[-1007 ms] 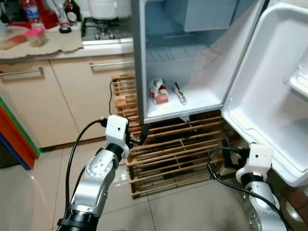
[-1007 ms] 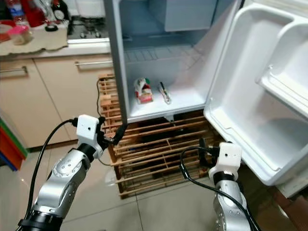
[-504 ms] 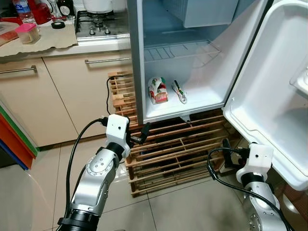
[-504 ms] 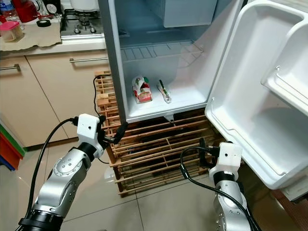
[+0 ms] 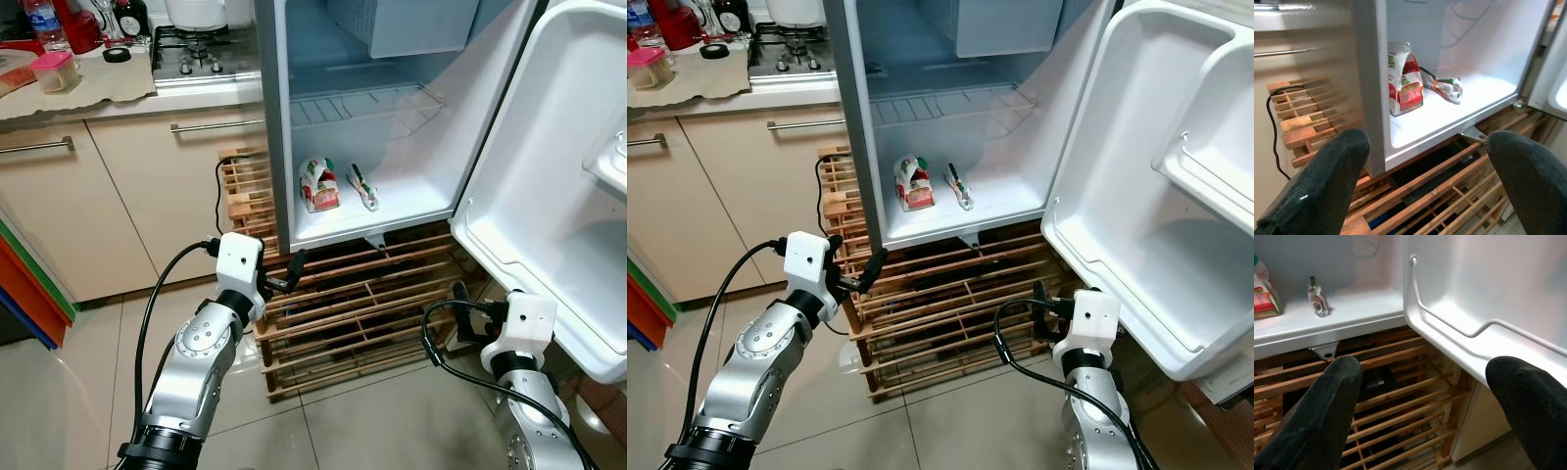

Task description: Restocking fridge

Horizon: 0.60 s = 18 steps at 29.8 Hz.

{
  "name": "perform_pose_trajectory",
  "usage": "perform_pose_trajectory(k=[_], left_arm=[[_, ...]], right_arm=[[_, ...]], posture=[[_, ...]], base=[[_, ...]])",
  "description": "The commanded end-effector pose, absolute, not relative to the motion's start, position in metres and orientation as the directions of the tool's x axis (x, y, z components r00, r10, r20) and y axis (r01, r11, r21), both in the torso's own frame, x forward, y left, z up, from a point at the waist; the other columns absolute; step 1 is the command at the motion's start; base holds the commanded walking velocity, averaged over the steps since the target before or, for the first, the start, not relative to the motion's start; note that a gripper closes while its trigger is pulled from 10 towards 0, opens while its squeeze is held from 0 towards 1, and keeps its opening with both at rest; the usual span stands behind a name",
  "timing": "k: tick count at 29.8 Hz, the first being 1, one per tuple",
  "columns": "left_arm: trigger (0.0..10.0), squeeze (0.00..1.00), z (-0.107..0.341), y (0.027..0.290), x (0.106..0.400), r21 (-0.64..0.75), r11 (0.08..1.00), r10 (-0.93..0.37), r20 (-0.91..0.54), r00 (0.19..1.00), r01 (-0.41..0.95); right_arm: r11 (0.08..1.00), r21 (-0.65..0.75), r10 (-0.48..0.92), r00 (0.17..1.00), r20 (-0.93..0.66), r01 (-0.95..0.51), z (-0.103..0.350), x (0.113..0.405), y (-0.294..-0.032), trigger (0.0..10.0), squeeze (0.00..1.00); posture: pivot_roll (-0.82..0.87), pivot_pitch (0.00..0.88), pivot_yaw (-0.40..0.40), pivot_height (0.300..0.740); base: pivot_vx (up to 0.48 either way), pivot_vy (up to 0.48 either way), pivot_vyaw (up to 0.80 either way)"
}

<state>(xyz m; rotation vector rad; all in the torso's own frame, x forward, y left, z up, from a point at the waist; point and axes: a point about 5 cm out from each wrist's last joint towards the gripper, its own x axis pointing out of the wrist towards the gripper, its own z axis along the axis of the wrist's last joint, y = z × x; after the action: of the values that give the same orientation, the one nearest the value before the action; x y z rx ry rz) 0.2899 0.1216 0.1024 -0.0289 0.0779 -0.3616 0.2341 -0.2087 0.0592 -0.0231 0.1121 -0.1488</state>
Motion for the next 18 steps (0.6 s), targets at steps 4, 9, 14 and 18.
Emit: perform_pose_trajectory(k=[4, 9, 14, 18], left_arm=[[10.0, 0.0, 0.1044, 0.1199, 0.2972, -0.035, 0.946, -0.325, -0.08, 0.942, 0.323], [10.0, 0.0, 0.1048, 0.1205, 0.2977, -0.035, 0.946, -0.323, -0.079, 0.943, 0.322], [10.0, 0.0, 0.1059, 0.1208, 0.2991, -0.022, 0.945, -0.328, -0.077, 0.942, 0.327], [10.0, 0.0, 0.106, 0.1188, 0.3006, -0.043, 0.943, -0.331, -0.078, 0.94, 0.329]], right_arm=[[0.99, -0.029, -0.142, 0.982, -0.125, 0.14, 0.0579, 0.2393, -0.2054, 10.0, 0.0], [0.99, -0.03, -0.142, 0.981, -0.13, 0.139, 0.0564, 0.2398, -0.2057, 10.0, 0.0], [0.99, -0.029, -0.142, 0.981, -0.131, 0.14, 0.0553, 0.2422, -0.2048, 10.0, 0.0], [0.992, -0.04, -0.121, 0.984, -0.131, 0.116, 0.0547, 0.2413, -0.2009, 10.0, 0.0]], posture=[[0.04, 0.0, 0.015, 0.74], [0.04, 0.0, 0.018, 0.74], [0.04, 0.0, 0.024, 0.74], [0.03, 0.0, 0.026, 0.74]], base=[[-0.318, -0.359, 0.0], [-0.313, -0.356, 0.0], [-0.275, -0.343, 0.0], [-0.204, -0.263, 0.0]])
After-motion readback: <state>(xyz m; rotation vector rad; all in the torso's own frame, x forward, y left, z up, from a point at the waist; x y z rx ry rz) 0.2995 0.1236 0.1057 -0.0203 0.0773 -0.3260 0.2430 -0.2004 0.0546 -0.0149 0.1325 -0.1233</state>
